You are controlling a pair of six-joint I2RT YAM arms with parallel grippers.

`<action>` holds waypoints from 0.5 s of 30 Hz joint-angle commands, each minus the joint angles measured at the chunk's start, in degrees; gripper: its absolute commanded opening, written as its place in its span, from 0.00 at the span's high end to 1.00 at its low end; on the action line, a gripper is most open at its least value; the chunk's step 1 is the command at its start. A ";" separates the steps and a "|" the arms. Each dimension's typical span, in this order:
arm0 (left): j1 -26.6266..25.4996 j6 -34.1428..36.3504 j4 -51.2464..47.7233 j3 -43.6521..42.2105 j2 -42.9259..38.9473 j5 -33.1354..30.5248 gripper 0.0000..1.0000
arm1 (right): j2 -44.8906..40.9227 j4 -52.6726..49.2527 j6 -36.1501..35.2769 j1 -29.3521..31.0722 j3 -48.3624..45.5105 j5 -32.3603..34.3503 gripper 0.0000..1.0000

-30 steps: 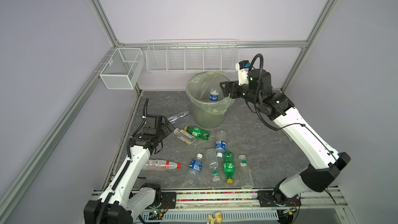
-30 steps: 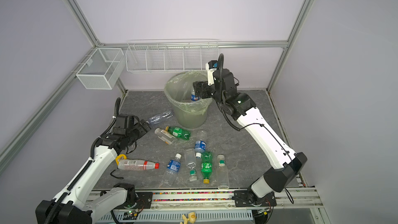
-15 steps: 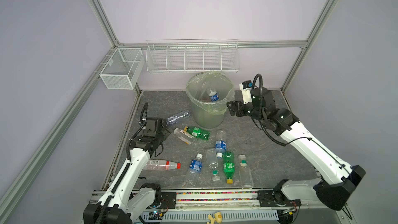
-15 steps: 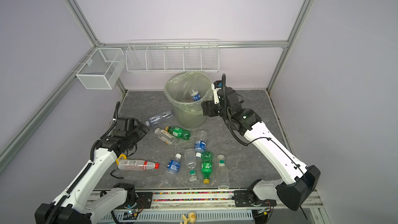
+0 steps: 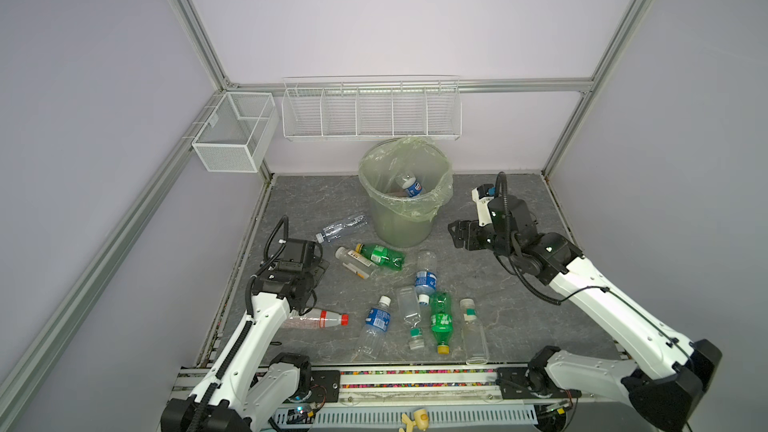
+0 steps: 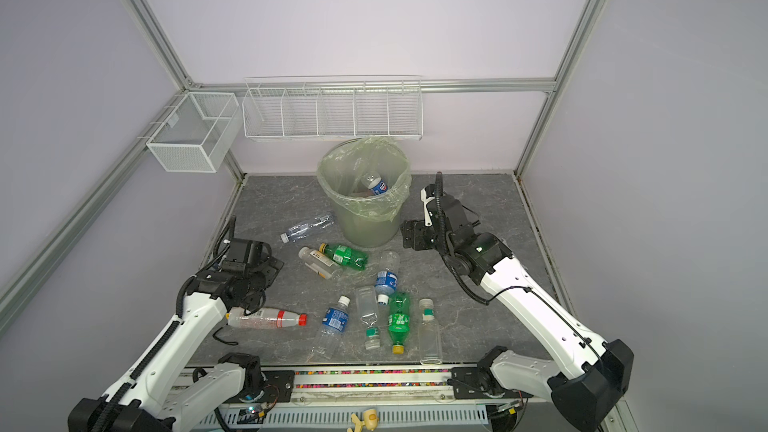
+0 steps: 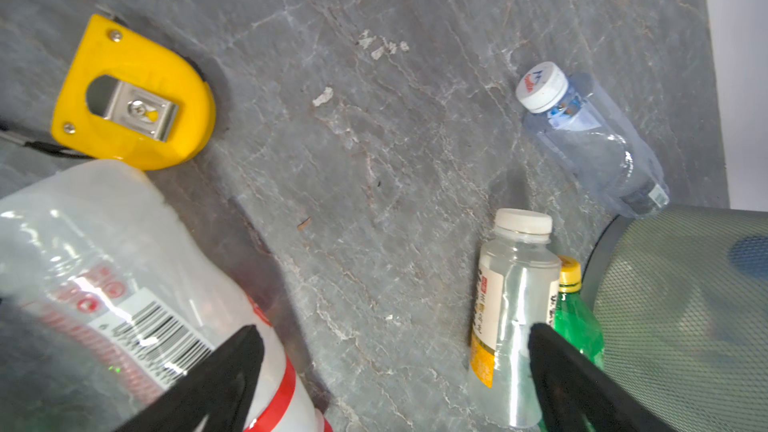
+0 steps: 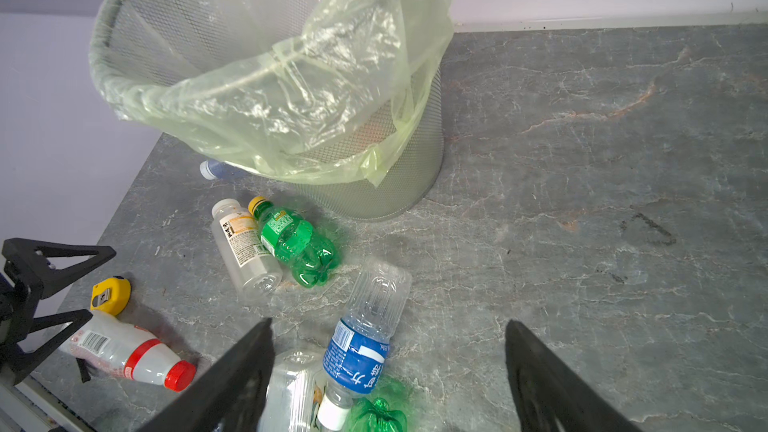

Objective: Throw the plastic bottles in the bin
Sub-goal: 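Draw the right gripper back while the left gripper reaches toward the red-capped bottle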

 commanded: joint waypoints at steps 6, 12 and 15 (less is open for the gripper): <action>-1.11 -5.31 -15.04 4.57 2.88 1.15 0.01 | -5.43 2.55 2.11 -0.52 -5.97 0.77 0.12; -5.54 -11.76 -15.03 0.62 2.52 2.16 0.01 | -5.40 4.20 2.40 -1.06 -8.16 1.02 0.12; -6.16 -13.41 -13.61 -1.26 2.60 3.37 0.01 | -4.63 4.31 1.88 -1.36 -8.18 0.14 0.12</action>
